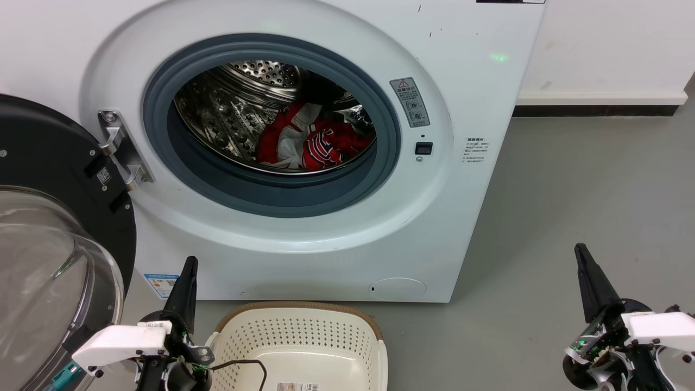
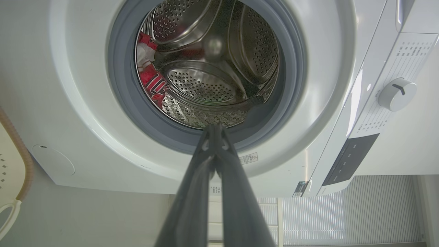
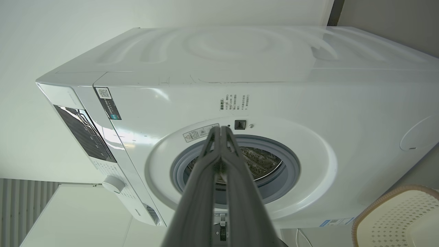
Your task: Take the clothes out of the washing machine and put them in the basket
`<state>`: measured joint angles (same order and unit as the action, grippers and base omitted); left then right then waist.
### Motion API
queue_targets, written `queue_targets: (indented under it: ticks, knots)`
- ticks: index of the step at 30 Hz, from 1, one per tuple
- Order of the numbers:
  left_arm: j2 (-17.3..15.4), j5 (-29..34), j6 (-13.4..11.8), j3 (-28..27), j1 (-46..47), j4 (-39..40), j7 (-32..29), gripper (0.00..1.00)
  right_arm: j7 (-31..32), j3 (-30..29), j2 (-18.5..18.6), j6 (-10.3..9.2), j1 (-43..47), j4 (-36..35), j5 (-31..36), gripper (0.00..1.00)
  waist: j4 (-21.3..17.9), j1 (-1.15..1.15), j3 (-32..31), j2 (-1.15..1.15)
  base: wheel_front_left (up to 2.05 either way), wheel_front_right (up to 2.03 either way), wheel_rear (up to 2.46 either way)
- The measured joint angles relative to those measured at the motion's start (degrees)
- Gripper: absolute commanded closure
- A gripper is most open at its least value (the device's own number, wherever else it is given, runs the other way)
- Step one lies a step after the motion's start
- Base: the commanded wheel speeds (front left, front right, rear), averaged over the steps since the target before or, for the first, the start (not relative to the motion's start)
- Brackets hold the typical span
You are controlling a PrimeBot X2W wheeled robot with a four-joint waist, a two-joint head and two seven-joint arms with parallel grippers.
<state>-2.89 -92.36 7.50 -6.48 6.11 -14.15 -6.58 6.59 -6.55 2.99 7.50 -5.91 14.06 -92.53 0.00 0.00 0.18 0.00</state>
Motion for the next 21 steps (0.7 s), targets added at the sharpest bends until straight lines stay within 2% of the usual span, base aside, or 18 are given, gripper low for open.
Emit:
queue_targets:
  ticks: [21]
  knots:
    - [0.0, 0.0, 0.0, 0.0, 0.0, 0.0, 0.0, 1.0, 0.0, 0.0, 0.0, 0.0, 0.0, 0.0, 0.0, 1.0, 0.0, 0.0, 0.0, 0.0, 0.0, 0.0, 0.0]
